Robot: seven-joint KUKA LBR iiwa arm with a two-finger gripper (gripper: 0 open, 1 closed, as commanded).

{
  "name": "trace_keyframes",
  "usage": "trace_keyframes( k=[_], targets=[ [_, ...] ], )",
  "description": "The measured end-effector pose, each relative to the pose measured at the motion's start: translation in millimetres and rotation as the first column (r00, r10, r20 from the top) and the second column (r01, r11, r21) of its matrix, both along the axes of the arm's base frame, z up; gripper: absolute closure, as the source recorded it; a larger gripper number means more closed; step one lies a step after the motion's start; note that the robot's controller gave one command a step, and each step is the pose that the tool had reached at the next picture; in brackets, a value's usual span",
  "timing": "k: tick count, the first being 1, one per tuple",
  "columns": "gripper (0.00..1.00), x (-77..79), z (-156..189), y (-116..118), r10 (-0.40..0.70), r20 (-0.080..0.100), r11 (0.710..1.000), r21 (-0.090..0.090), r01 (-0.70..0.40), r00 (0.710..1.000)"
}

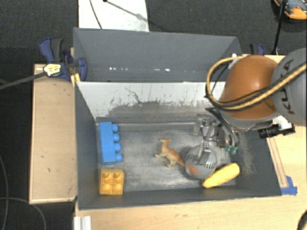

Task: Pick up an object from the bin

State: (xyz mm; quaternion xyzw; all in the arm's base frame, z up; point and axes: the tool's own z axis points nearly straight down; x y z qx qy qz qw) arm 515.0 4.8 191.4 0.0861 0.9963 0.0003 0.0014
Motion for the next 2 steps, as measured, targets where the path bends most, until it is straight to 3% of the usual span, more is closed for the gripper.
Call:
trace_keyframes(
  k=[1,2],
  targets=[
    [0.0,0.0,0,0,0.0,0.0,1.0,0.0,0.0,1.0],
    [0.0,24.1,51,15,0.032,-0.004,0.999,-0.001,-0.032,0.999]
  ],
)
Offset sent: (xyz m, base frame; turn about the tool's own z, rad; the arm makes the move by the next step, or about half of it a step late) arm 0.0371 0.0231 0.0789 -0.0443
